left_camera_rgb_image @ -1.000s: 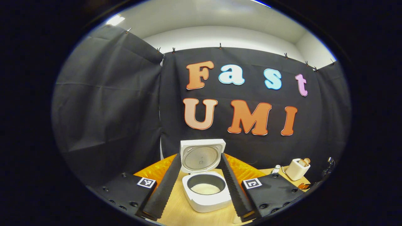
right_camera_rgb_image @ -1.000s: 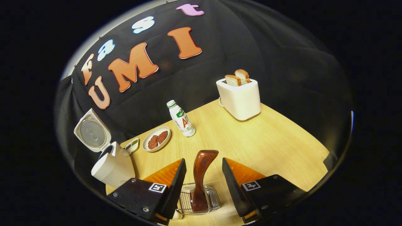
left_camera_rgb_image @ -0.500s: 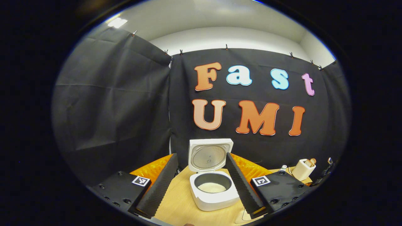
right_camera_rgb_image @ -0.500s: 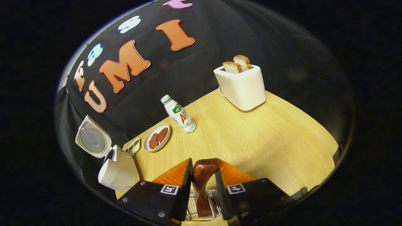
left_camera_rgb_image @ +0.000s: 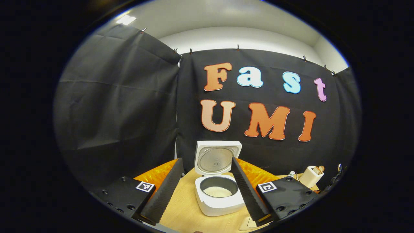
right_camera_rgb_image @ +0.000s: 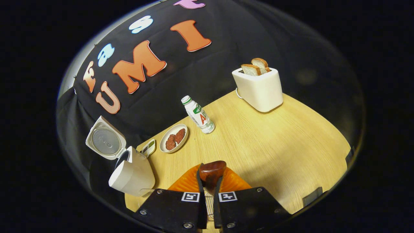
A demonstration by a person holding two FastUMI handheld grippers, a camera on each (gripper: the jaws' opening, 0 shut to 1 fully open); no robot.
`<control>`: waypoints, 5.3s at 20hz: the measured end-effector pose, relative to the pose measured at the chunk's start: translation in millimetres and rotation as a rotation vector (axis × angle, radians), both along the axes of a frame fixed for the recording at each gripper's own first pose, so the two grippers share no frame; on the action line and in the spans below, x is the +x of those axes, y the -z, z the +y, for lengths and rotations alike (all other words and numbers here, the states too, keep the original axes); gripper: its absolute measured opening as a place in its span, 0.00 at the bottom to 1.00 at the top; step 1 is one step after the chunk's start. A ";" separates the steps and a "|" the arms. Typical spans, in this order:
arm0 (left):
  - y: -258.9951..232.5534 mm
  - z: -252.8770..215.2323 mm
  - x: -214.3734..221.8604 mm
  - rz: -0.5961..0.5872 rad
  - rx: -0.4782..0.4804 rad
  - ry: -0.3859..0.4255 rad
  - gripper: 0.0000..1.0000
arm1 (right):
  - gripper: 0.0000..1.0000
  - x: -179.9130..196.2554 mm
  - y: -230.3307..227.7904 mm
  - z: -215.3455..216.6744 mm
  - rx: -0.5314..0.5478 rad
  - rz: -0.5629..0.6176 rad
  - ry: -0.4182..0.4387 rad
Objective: Close the left gripper, press the button to open the rice cooker; take a wooden spoon from the chopstick holder with the right hand, scoop a spoonful of rice and pour it into the rice cooker, then put the wooden spoon back into the chopstick holder.
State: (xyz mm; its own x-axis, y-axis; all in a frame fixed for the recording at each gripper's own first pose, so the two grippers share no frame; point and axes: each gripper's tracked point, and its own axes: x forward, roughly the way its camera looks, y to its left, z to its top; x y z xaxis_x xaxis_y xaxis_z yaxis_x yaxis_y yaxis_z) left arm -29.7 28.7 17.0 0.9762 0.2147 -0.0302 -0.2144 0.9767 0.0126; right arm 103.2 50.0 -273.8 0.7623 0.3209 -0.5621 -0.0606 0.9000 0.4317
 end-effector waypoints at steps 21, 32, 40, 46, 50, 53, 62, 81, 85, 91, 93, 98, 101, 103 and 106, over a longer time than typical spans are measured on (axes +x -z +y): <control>6.9 24.3 46.5 0.049 0.019 0.222 1.00 | 0.03 -72.3 -128.3 129.8 -0.093 -0.437 -0.113; 19.1 49.4 52.5 0.062 0.026 0.197 1.00 | 0.03 -101.6 -30.0 156.5 -0.366 -0.415 -0.215; 30.6 44.7 44.9 0.082 0.031 0.200 1.00 | 0.03 -112.7 -3.6 147.6 -0.230 -0.314 -0.120; 40.3 49.4 38.3 0.112 0.038 0.190 1.00 | 0.03 -116.9 -1.5 159.3 0.006 -0.244 -0.054; 41.9 53.8 37.1 0.119 0.044 0.184 1.00 | 0.03 -114.1 4.8 178.5 0.156 -0.185 -0.022; 44.9 57.0 34.9 0.126 0.040 0.178 1.00 | 0.03 -107.7 9.1 187.9 0.209 -0.161 -0.010; 50.3 60.6 36.9 0.144 0.029 0.171 1.00 | 0.03 -91.9 26.1 183.9 0.373 -0.036 0.090; 36.6 45.2 35.8 0.108 0.008 0.200 1.00 | 0.03 -85.7 -29.7 126.6 0.608 -0.013 0.263; 33.2 46.0 37.2 0.101 0.013 0.200 1.00 | 0.03 -82.8 -53.3 132.6 0.689 0.000 0.286; 36.4 52.3 41.7 0.105 -0.005 0.199 1.00 | 0.02 -63.4 -94.9 158.5 0.731 -0.018 0.259; 37.3 55.3 44.7 0.107 -0.012 0.195 1.00 | 0.02 -57.5 -106.8 172.1 0.767 -0.007 0.244; 40.1 60.8 49.7 0.107 -0.011 0.192 1.00 | 0.03 -34.1 -141.3 218.0 0.817 0.006 0.173; 39.9 63.6 53.6 0.099 -0.028 0.190 1.00 | 0.03 -21.8 -155.8 244.5 0.836 0.021 0.147; 44.3 65.7 56.9 0.106 -0.033 0.190 1.00 | 0.03 -13.4 -165.8 262.8 0.854 0.028 0.135; 48.6 67.9 63.4 0.123 -0.026 0.194 1.00 | 0.03 0.2 -177.0 288.7 0.886 0.040 0.111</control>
